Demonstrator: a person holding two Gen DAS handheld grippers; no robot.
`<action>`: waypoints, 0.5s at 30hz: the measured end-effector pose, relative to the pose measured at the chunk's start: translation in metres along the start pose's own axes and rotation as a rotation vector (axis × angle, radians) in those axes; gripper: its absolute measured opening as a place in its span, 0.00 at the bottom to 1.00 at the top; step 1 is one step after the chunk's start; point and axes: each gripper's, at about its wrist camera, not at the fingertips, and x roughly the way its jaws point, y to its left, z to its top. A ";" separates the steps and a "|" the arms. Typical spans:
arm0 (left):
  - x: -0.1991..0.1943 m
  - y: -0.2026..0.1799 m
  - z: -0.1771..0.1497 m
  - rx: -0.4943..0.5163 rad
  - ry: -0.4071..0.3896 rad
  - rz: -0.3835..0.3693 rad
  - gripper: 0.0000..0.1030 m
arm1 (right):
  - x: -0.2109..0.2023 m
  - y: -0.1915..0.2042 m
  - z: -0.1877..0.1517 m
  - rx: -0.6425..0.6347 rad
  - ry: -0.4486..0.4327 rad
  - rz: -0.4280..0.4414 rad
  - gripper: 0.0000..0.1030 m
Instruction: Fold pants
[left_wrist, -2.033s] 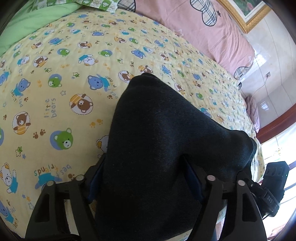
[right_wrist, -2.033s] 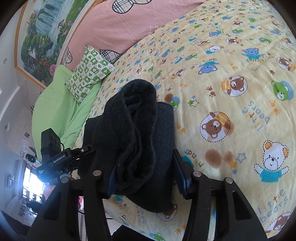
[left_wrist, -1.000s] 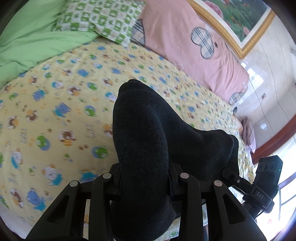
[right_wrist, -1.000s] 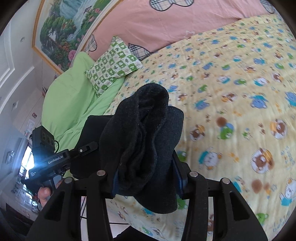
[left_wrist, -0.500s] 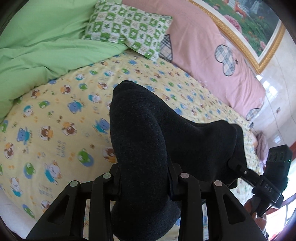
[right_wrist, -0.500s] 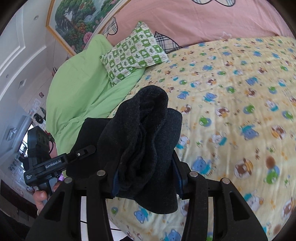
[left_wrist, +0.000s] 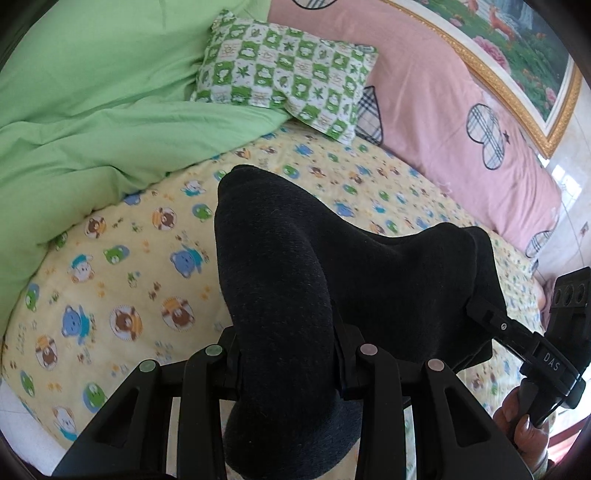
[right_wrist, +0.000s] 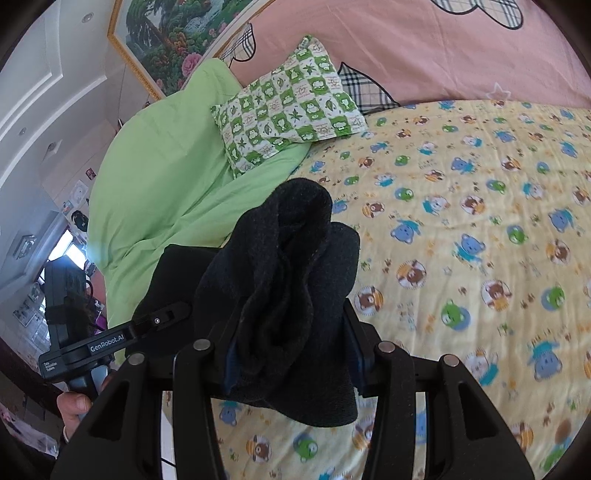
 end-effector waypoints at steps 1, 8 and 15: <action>0.001 0.001 0.003 -0.002 -0.004 0.008 0.33 | 0.004 0.000 0.003 -0.004 -0.003 0.004 0.47; 0.016 0.009 0.019 -0.012 -0.024 0.074 0.33 | 0.035 0.001 0.022 -0.050 -0.018 0.029 0.47; 0.031 0.016 0.029 -0.021 -0.015 0.099 0.33 | 0.063 -0.005 0.033 -0.038 0.000 0.015 0.47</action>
